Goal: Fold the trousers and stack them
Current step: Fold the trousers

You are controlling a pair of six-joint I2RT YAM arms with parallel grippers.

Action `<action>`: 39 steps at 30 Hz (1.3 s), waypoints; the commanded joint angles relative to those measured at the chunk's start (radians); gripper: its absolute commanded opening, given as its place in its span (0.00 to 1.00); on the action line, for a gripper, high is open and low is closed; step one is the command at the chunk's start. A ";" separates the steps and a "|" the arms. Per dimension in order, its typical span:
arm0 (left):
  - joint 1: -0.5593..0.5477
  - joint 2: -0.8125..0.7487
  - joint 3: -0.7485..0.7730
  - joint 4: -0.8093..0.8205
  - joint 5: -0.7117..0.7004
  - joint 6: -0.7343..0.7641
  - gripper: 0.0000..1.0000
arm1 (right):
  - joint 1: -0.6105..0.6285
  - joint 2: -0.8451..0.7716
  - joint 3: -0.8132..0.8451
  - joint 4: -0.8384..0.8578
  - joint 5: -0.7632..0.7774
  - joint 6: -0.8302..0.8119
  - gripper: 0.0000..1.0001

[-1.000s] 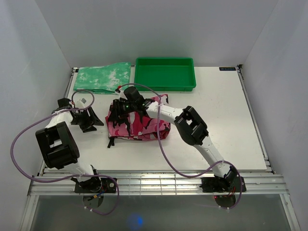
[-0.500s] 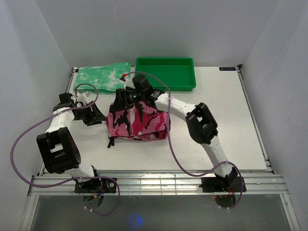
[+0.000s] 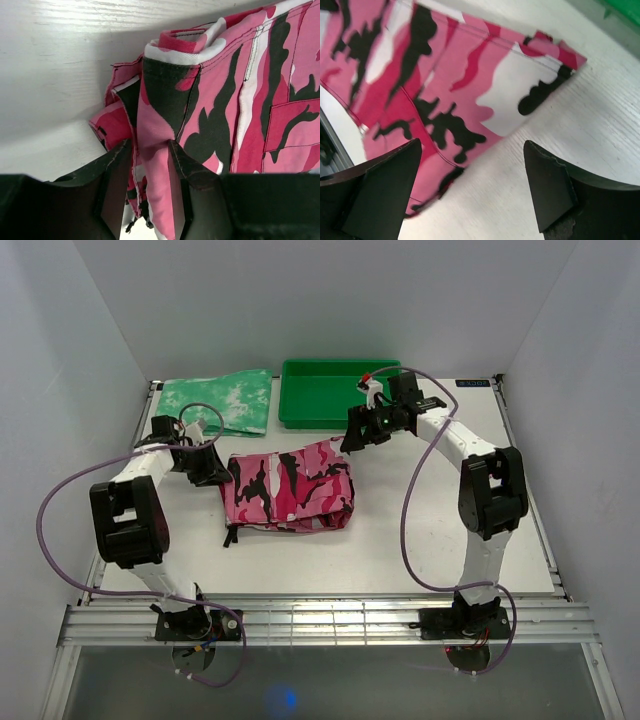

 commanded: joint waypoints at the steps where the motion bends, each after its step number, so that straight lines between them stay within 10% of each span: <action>1: -0.024 0.004 0.037 0.003 0.003 -0.015 0.45 | -0.010 0.052 0.064 -0.108 -0.029 -0.247 0.88; 7: -0.051 0.016 0.046 -0.002 0.000 -0.032 0.36 | -0.050 -0.010 0.028 -0.216 -0.065 -0.284 0.88; 15: -0.054 0.018 0.070 -0.025 0.025 -0.029 0.15 | -0.021 -0.418 -0.473 -0.018 0.051 -0.279 0.90; 21: -0.054 0.013 0.031 -0.025 0.078 -0.058 0.01 | 0.082 -0.650 -0.757 0.218 0.211 0.007 0.90; 28: -0.054 -0.005 -0.013 -0.005 0.129 -0.084 0.00 | 0.367 -0.597 -0.864 0.471 0.519 0.150 0.90; 35: -0.053 -0.031 -0.004 -0.017 0.160 -0.063 0.00 | 0.404 -0.483 -0.824 0.551 0.714 0.236 0.99; 39: -0.045 -0.062 0.016 -0.077 0.170 -0.041 0.00 | 0.400 -0.469 -0.836 0.544 0.750 0.296 0.56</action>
